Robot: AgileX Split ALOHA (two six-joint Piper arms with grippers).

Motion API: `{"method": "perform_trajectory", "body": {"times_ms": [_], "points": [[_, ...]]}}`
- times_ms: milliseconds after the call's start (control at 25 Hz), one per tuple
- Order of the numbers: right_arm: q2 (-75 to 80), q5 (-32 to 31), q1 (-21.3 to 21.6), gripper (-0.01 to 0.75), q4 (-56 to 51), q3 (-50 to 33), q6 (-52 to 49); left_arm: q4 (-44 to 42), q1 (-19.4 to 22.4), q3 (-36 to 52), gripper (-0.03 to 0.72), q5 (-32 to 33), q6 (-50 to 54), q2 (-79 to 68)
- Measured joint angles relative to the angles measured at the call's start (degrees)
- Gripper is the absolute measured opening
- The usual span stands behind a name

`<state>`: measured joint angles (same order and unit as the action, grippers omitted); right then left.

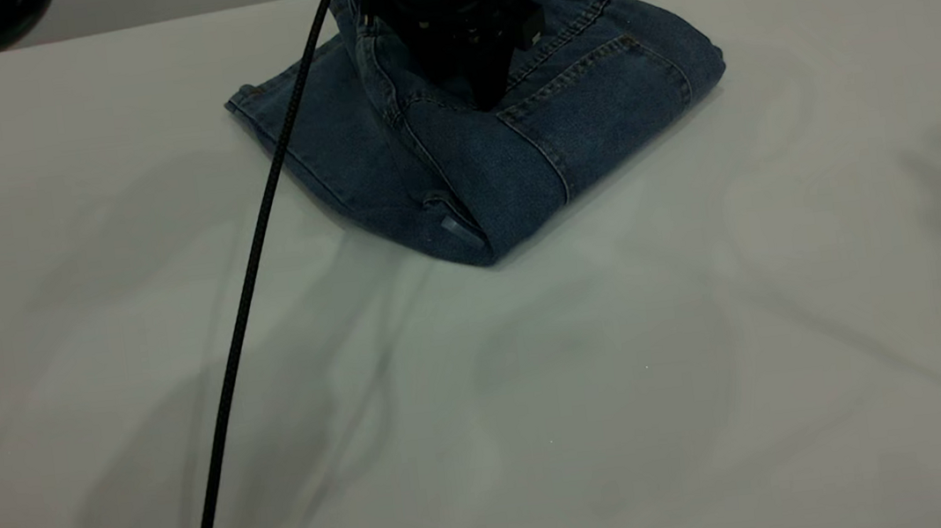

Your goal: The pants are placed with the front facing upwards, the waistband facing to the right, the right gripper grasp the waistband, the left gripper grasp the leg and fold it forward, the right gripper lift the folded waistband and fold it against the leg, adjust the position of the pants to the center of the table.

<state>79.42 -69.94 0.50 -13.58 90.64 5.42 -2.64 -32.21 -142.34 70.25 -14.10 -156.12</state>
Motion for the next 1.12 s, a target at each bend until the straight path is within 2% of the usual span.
{"method": "perform_trajectory", "body": {"times_ms": [280, 680, 1120], "points": [[0.00, 0.00, 0.00, 0.584, 0.00, 0.00, 0.27, -0.45, 0.12, 2.71, 0.418, -0.39, 0.00, 0.66], [0.00, 0.00, 0.00, 0.584, -0.06, 0.00, 0.21, -1.44, 0.12, 16.14, 0.418, -0.84, 0.01, 5.13], [0.00, 0.00, 0.00, 0.584, -0.16, 0.00, 0.20, 1.96, 0.12, 26.92, 0.418, 0.03, 1.65, 16.48]]}}
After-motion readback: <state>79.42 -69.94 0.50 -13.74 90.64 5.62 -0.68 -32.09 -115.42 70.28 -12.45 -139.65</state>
